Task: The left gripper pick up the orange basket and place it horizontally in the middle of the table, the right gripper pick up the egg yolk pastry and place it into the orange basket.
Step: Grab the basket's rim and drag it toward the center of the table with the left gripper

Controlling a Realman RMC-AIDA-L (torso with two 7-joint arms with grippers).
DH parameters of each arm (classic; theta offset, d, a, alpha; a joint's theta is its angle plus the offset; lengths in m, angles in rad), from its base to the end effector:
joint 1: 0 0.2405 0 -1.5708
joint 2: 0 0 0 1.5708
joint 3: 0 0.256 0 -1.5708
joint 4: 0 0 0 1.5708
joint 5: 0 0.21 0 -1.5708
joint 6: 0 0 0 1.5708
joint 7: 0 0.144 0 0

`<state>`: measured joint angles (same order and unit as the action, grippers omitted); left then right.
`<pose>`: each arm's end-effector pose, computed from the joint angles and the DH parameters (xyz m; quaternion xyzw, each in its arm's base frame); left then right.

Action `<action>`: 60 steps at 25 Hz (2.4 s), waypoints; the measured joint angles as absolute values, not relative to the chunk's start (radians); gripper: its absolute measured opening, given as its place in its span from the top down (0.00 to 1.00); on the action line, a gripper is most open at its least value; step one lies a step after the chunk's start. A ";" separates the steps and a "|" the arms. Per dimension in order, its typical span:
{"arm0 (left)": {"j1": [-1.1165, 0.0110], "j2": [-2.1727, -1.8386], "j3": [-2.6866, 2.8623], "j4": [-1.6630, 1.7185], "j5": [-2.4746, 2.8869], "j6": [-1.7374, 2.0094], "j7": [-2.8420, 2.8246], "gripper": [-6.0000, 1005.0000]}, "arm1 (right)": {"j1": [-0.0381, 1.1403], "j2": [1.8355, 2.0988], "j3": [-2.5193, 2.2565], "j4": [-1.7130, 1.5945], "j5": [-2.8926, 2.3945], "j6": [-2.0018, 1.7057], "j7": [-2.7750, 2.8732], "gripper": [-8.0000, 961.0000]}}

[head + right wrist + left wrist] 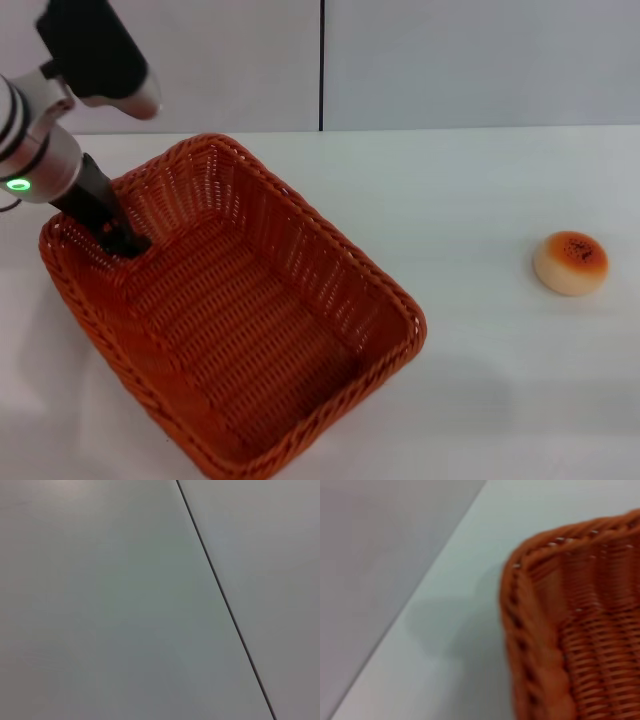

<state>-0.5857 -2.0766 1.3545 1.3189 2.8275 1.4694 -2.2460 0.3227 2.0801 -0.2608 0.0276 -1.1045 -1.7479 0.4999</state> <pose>-0.2177 0.3709 0.0221 -0.9154 -0.1853 0.2773 0.2253 0.3337 0.2565 0.0458 -0.5773 0.1925 0.5045 0.6124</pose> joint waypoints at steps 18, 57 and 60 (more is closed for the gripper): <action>-0.599 -2.072 1.299 1.387 2.827 1.545 -2.542 0.75 | 0.313 2.078 -0.261 0.021 -1.104 -1.757 0.501 0.53; -0.696 -2.073 0.748 1.189 2.886 1.705 -2.882 0.85 | 0.416 2.028 -0.233 -0.131 -1.113 -1.597 0.640 0.53; -0.695 -2.071 0.757 1.189 2.883 1.690 -2.880 0.86 | 0.414 2.028 -0.232 -0.130 -1.113 -1.596 0.640 0.53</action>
